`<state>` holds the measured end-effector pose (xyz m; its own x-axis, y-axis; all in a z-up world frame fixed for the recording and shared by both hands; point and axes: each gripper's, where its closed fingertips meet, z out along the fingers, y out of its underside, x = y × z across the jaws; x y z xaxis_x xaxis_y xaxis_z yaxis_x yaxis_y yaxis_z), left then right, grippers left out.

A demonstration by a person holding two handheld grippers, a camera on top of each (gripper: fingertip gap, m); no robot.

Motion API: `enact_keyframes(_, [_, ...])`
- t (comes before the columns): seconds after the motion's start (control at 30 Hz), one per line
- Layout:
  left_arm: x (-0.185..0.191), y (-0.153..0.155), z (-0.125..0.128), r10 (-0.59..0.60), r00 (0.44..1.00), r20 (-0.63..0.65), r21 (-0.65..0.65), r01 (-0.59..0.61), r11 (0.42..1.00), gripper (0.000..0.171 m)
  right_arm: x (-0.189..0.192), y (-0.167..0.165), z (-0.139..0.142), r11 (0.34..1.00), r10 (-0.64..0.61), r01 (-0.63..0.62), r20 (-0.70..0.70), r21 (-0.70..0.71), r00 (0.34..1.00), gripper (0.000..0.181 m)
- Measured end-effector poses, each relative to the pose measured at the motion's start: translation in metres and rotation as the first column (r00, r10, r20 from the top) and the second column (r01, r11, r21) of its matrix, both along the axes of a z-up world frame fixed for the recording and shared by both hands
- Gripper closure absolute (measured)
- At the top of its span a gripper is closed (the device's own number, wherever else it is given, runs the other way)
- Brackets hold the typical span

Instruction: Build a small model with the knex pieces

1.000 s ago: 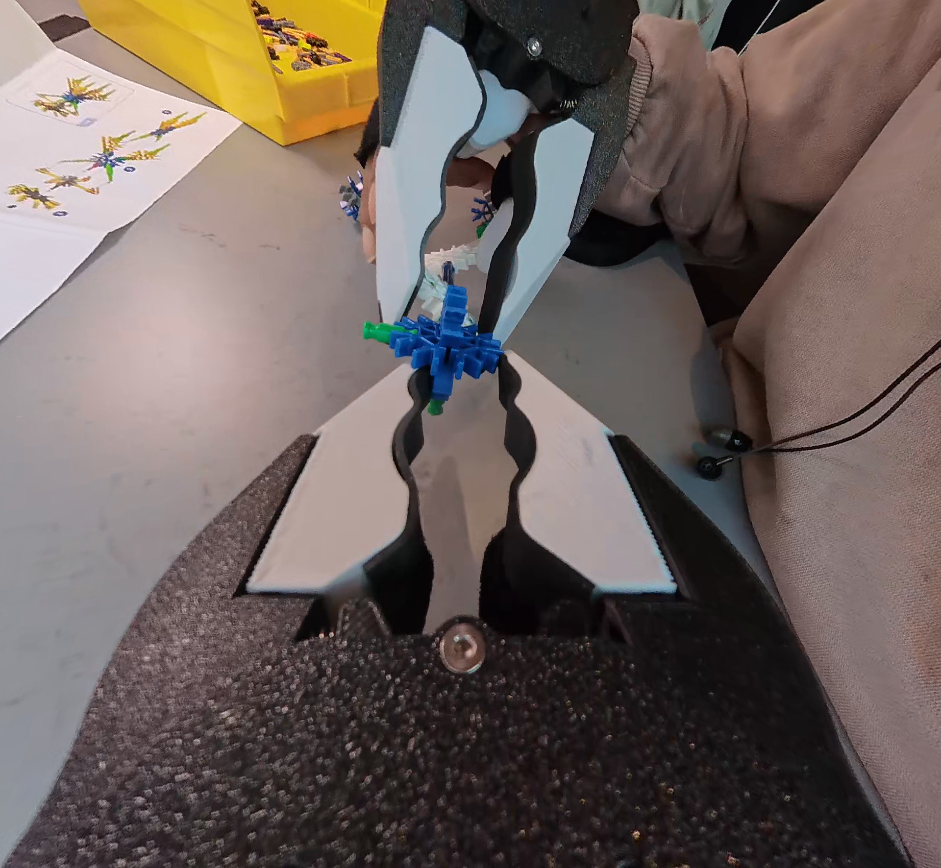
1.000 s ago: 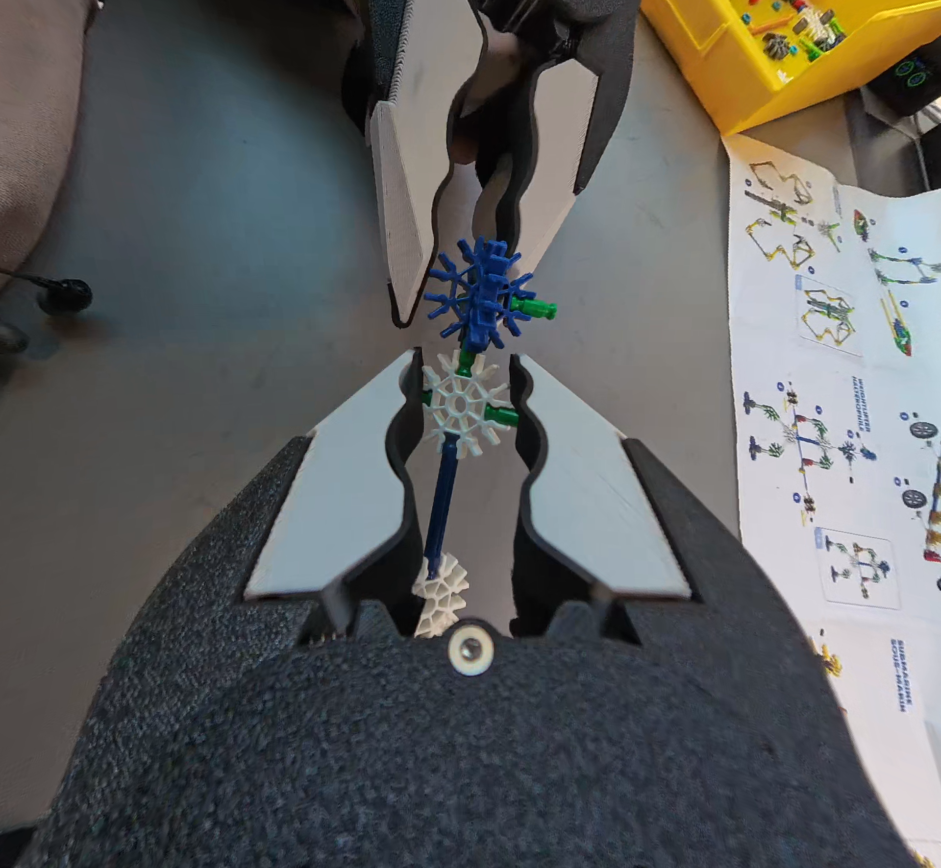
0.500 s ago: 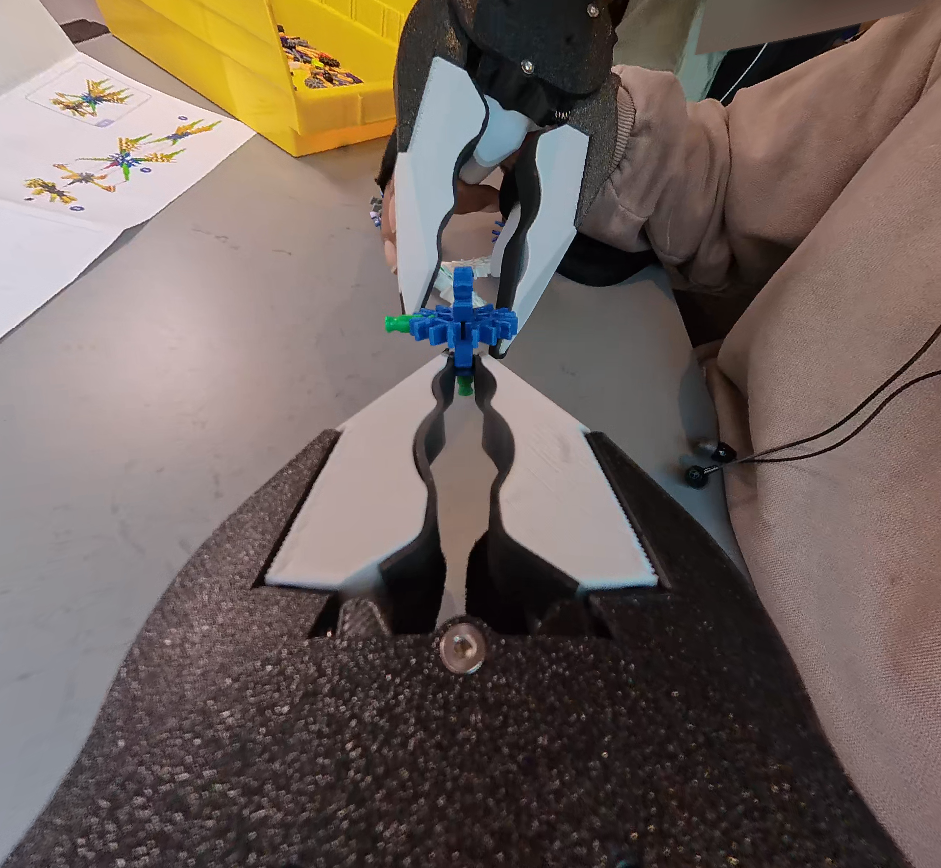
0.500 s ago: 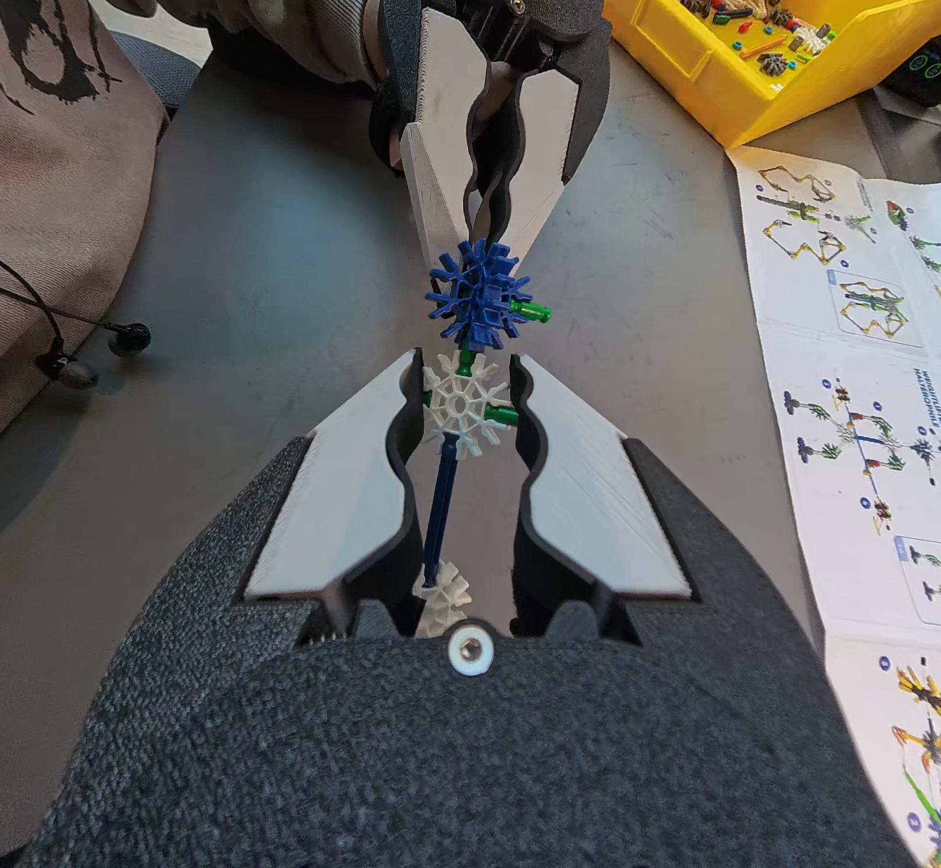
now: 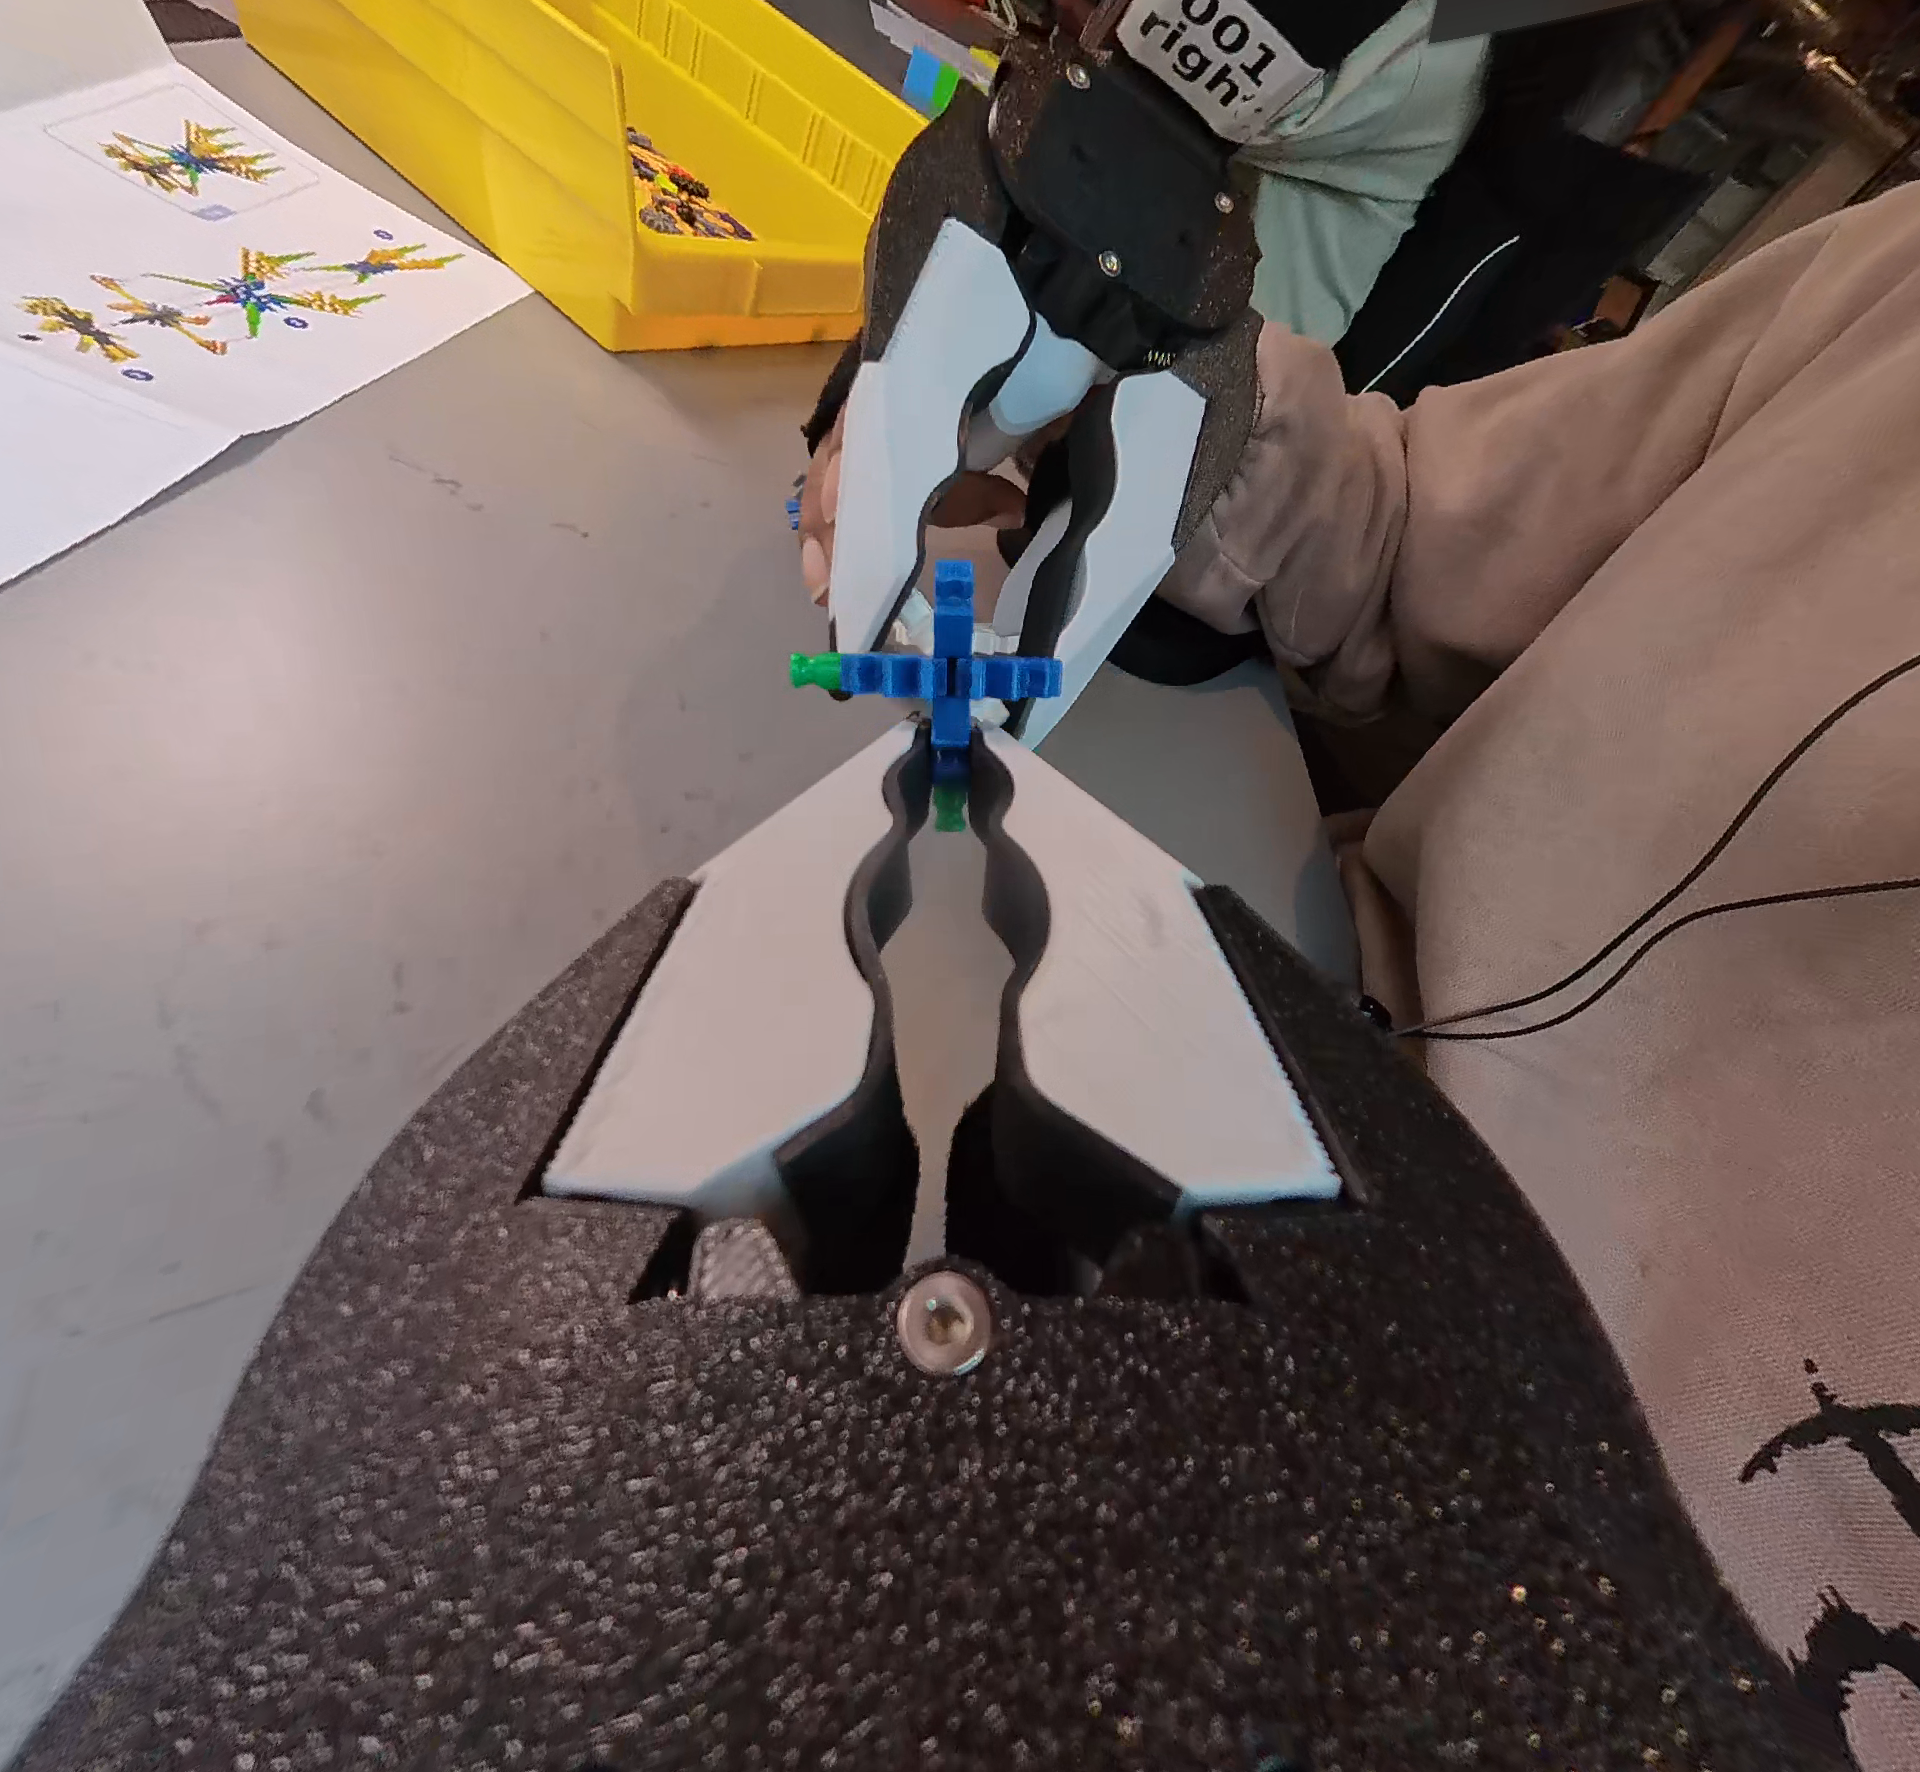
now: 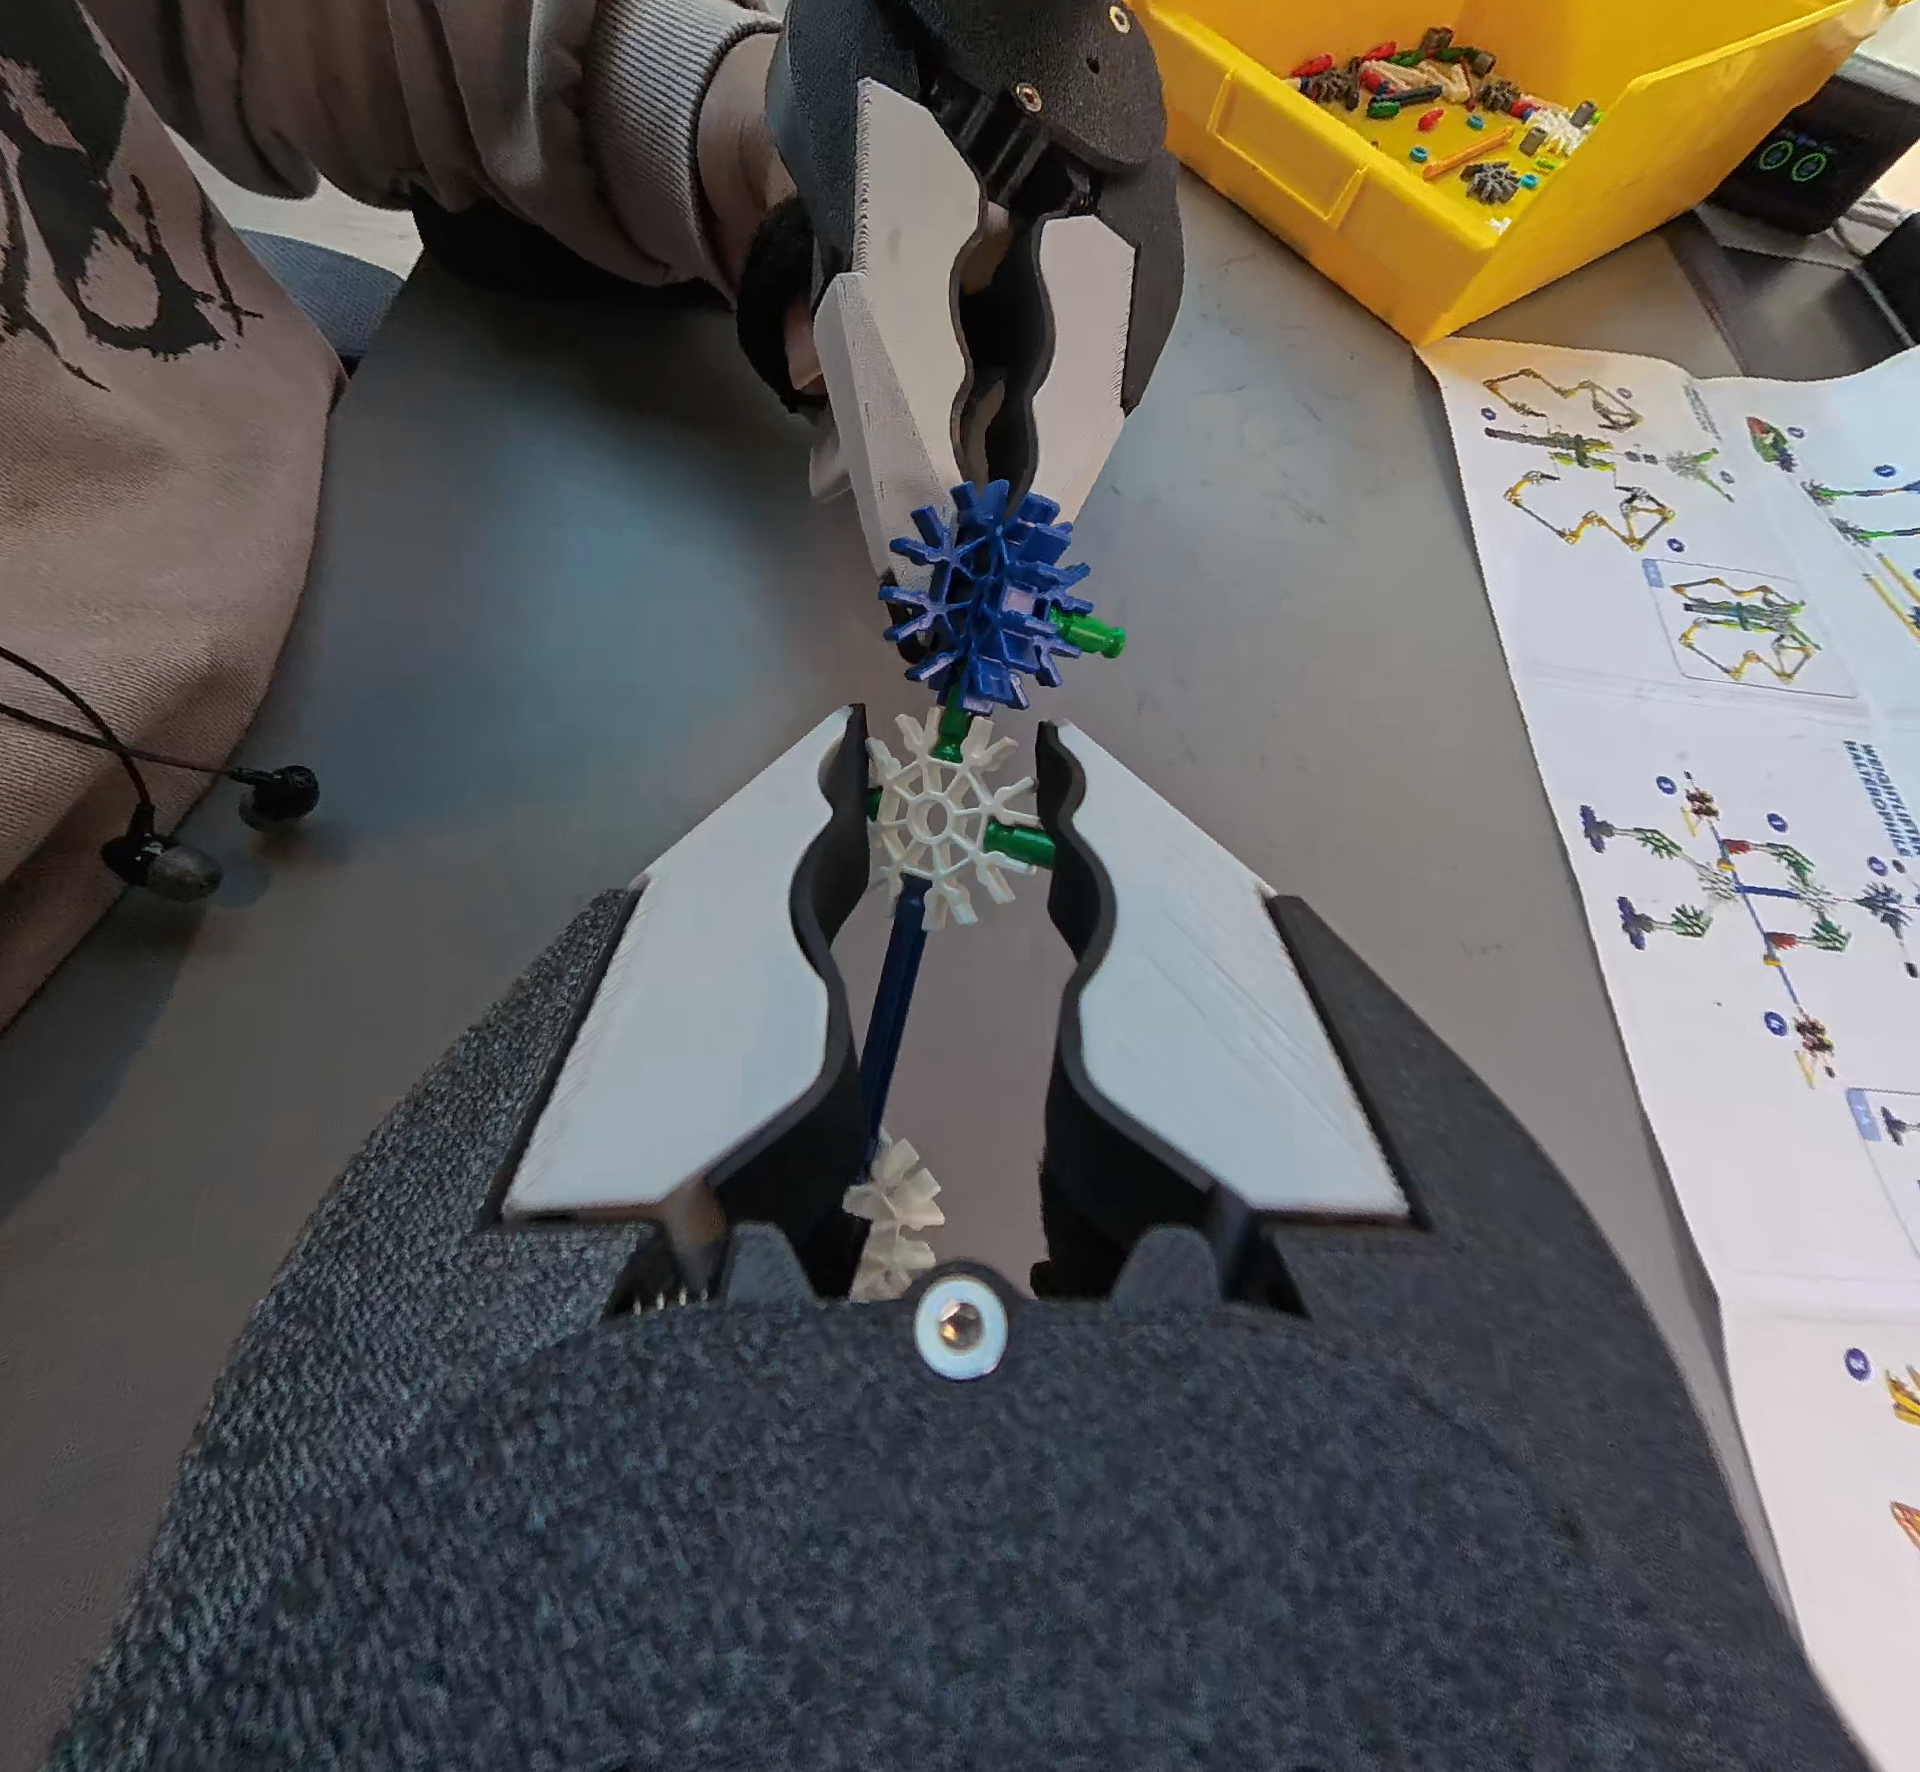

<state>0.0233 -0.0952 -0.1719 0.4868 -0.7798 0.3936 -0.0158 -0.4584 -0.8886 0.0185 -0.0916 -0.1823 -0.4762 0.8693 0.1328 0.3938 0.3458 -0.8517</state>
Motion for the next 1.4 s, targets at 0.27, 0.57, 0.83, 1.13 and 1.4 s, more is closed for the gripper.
enact_keyframes(0.27, [-0.003,-0.002,0.011,0.002,1.0,0.008,0.027,-0.003,1.0,0.167,0.001,-0.004,0.011,0.992,0.039,-0.042,-0.033,-0.12,0.999,0.154])
enact_keyframes(0.57, [-0.002,-0.005,0.027,-0.012,0.998,0.069,0.025,0.01,1.0,0.167,0.005,-0.006,0.032,0.946,0.092,-0.115,-0.09,-0.304,0.992,0.176])
enact_keyframes(0.83, [-0.024,0.004,0.03,0.07,0.993,0.098,0.006,-0.071,0.997,0.166,0.005,0.018,0.035,0.961,0.001,-0.037,-0.131,-0.273,0.991,0.175])
enact_keyframes(1.13, [-0.022,0.009,0.015,0.076,0.989,0.128,-0.08,-0.066,0.995,0.166,-0.009,0.013,0.039,0.954,-0.065,0.022,-0.132,-0.299,0.989,0.145])
enact_keyframes(1.4, [-0.003,-0.002,0.019,-0.001,0.997,0.071,0.083,-0.005,0.996,0.166,-0.009,-0.001,0.018,0.976,-0.021,0.016,-0.021,-0.216,1.0,0.139])
